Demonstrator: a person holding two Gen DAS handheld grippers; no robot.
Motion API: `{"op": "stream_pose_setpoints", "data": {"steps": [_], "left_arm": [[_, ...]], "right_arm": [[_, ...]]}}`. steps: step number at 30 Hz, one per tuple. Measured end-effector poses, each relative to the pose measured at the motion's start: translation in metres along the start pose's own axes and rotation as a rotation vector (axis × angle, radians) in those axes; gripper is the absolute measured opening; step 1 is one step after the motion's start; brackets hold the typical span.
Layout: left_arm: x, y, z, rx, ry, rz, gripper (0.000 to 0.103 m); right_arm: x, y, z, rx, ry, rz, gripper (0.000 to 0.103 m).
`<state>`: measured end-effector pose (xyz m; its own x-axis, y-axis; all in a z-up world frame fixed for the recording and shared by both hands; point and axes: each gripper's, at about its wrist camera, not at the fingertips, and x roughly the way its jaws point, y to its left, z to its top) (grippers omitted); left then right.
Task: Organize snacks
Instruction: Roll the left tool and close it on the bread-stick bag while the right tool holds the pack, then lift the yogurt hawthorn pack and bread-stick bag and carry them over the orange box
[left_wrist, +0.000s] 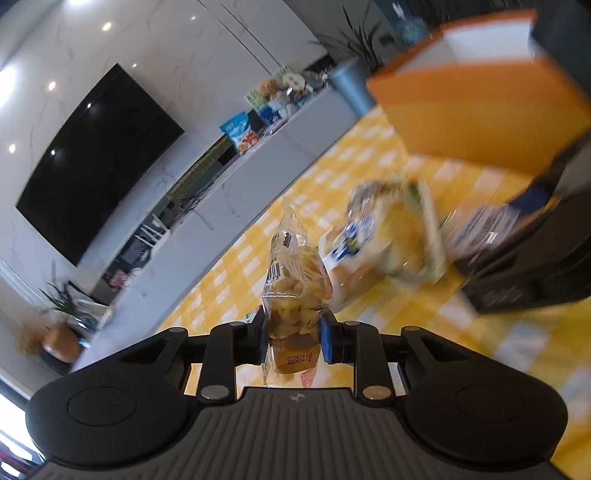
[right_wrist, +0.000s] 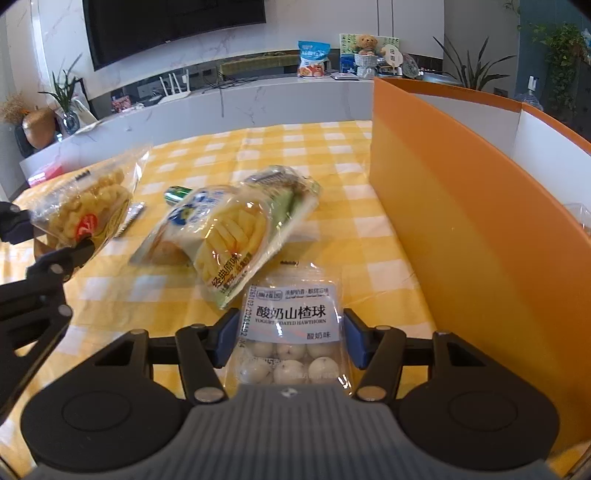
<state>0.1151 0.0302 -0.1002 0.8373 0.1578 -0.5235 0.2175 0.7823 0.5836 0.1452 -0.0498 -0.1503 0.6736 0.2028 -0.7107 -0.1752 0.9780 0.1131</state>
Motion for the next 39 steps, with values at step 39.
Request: {"op": "stream_pose_setpoints", "data": {"steps": [39], "left_arm": [[-0.07,0.067,0.074,-0.56,-0.304,-0.324,0.03]], "right_arm": [[-0.137,-0.131,0.086,0.28,-0.318,0.132,0.057]]}}
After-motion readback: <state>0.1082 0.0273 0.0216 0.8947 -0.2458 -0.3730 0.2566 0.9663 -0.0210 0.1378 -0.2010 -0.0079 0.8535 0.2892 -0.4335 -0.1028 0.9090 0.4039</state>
